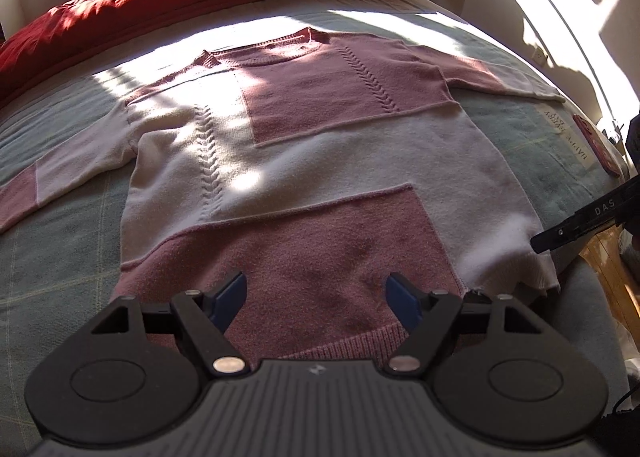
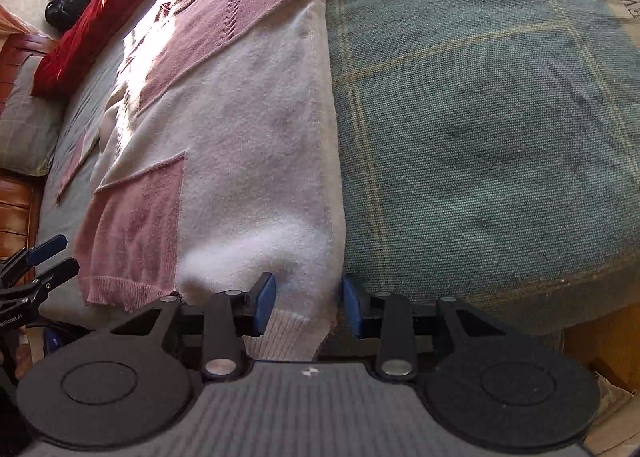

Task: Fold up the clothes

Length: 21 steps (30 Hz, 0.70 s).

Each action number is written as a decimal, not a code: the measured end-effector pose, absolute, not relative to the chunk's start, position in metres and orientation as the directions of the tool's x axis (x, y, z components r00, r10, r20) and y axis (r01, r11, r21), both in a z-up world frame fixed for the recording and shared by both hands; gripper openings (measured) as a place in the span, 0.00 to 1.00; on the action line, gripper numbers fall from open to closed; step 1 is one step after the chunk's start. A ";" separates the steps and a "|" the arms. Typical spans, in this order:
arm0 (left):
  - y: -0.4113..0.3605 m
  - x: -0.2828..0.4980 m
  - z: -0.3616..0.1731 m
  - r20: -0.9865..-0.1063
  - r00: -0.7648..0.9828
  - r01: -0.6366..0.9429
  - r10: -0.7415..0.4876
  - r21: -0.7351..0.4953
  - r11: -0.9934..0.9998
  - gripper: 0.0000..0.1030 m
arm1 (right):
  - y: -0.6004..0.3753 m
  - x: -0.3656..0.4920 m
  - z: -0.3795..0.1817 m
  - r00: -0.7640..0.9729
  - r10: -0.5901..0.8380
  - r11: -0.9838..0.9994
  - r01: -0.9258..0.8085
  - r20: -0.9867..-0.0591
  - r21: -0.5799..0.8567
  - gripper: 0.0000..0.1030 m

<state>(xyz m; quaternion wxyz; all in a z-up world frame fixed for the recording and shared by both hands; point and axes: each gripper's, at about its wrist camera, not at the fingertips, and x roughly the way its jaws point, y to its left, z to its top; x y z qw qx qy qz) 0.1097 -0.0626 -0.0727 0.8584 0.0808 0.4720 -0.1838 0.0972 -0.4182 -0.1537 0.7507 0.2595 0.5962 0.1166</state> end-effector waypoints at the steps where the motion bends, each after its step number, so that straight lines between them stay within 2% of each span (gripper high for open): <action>1: -0.063 0.108 -0.072 -0.839 0.489 0.389 -0.239 -0.035 0.921 0.76 | -0.414 0.097 -0.155 0.268 0.475 0.843 0.134 -0.838 0.520 0.42; 5: -0.065 0.102 -0.067 -0.831 0.502 0.376 -0.242 -0.042 0.925 0.77 | -0.409 0.097 -0.159 0.285 0.466 0.835 0.172 -0.838 0.523 0.44; 8: -0.068 0.097 -0.064 -0.824 0.508 0.391 -0.251 -0.039 0.919 0.77 | -0.406 0.096 -0.146 0.299 0.418 0.869 0.142 -0.858 0.473 0.44; 15: -0.093 0.084 -0.070 -0.814 0.520 0.540 -0.260 0.078 0.838 0.79 | -0.356 0.089 -0.099 0.297 0.315 0.932 -0.276 -0.901 0.235 0.46; 17: -0.100 0.080 -0.073 -0.814 0.522 0.564 -0.254 0.105 0.819 0.79 | -0.335 0.084 -0.092 0.288 0.307 0.892 -0.418 -0.907 0.170 0.46; 21: -0.101 0.074 -0.075 -0.811 0.511 0.564 -0.284 0.066 0.823 0.79 | -0.294 0.069 -0.086 0.246 0.355 0.748 -0.653 -0.902 0.116 0.46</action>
